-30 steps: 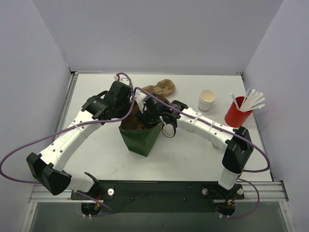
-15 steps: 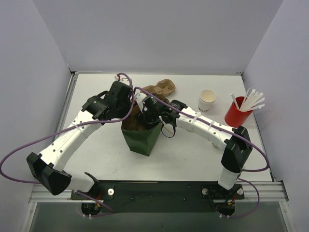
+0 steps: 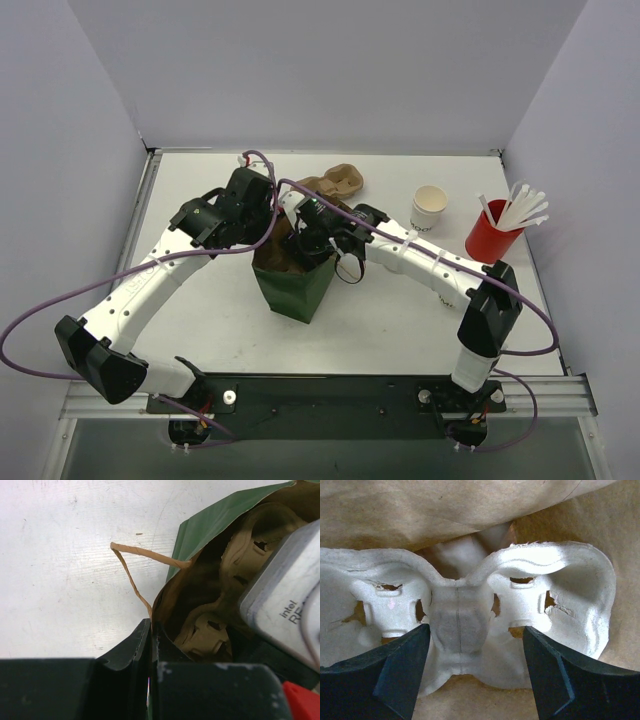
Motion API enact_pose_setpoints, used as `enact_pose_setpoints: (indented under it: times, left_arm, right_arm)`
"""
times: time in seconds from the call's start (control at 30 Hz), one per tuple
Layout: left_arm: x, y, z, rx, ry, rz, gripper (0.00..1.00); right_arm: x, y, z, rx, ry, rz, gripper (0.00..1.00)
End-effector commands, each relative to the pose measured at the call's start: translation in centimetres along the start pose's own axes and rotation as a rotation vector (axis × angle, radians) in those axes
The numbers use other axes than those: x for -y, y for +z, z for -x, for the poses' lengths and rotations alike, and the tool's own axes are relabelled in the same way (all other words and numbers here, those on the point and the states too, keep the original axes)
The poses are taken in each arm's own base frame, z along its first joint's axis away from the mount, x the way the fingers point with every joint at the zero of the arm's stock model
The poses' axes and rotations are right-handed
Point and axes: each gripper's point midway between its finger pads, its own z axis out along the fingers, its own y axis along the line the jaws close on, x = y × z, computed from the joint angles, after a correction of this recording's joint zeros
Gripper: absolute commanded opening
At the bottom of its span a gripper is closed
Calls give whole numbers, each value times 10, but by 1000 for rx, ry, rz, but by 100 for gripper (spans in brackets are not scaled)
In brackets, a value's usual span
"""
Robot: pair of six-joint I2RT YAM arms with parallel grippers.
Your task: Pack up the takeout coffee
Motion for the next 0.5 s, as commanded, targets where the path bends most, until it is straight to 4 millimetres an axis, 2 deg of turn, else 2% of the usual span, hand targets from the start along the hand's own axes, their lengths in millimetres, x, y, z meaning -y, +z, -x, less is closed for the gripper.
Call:
enact_pose_setpoints:
  times: [0.0,0.23,0.47]
  left_arm:
    - [40,-7,10,44,82,-160,0]
    - [42,-9,10,43,80,-171,0]
    - [44,-10,9,45,79,-180,0]
  right_arm:
    - [-8,-8,15,32,-76,-3,70]
    - [-7,-20,25,60,-59,3,74]
    - [-7,-30,43,93,-33,8,76]
